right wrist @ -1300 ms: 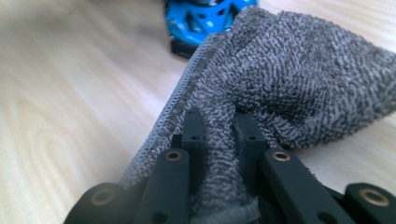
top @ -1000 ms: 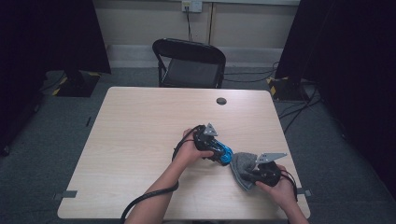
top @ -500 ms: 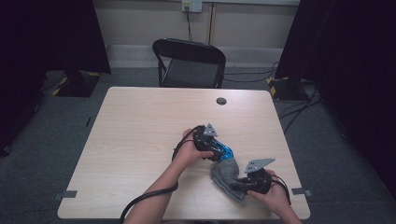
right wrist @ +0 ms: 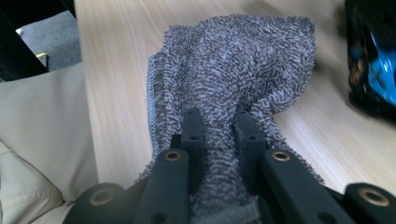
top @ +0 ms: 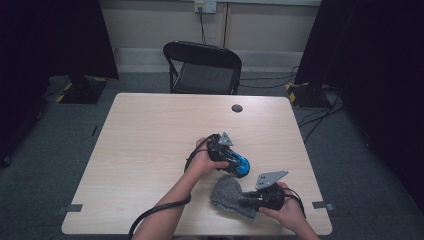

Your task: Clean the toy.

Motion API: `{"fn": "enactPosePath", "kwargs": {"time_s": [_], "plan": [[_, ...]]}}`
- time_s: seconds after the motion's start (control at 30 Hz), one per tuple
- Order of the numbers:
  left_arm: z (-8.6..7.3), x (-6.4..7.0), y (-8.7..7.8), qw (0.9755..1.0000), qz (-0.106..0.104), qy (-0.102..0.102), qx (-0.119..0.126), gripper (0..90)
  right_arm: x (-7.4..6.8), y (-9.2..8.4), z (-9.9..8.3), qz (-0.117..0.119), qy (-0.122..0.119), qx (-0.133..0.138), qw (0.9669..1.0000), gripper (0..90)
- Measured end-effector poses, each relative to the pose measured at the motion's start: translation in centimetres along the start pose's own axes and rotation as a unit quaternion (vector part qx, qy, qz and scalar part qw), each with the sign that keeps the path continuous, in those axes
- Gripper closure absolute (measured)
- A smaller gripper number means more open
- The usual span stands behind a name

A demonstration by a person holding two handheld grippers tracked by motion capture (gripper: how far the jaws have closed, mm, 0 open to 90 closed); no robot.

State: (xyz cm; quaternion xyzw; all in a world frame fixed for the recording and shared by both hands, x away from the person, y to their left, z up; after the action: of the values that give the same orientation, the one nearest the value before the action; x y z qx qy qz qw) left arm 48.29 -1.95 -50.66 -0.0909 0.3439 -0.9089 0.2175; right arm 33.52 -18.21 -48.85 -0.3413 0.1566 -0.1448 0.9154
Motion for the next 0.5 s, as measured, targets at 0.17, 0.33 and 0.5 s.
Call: {"fn": "enactPosePath", "kwargs": {"time_s": [0.17,0.33,0.5], "plan": [[0.1,0.0,0.0,1.0,0.0,0.0,-0.004,4.3,-0.6,0.0,0.7,0.019,-0.028,0.017,0.9993,77.4],[0.1,0.0,0.0,1.0,0.0,-0.001,-0.003,4.3,-0.5,0.7,0.6,0.022,-0.039,0.003,0.999,77.2],[0.0,0.0,0.0,1.0,0.0,-0.002,-0.003,4.4,0.5,1.2,0.1,0.009,-0.026,-0.016,0.9995,77.2]]}}
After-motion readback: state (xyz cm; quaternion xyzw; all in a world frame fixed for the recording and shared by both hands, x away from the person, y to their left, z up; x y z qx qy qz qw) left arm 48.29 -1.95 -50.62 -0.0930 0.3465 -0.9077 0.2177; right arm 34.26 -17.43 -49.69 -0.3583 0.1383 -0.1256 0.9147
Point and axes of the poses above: each handheld gripper's, and its own axes: y roughly forward along the jaws, z roughly out of its top, x roughly to its right, the point moved 3 cm from there along y, roughly forward along the jaws
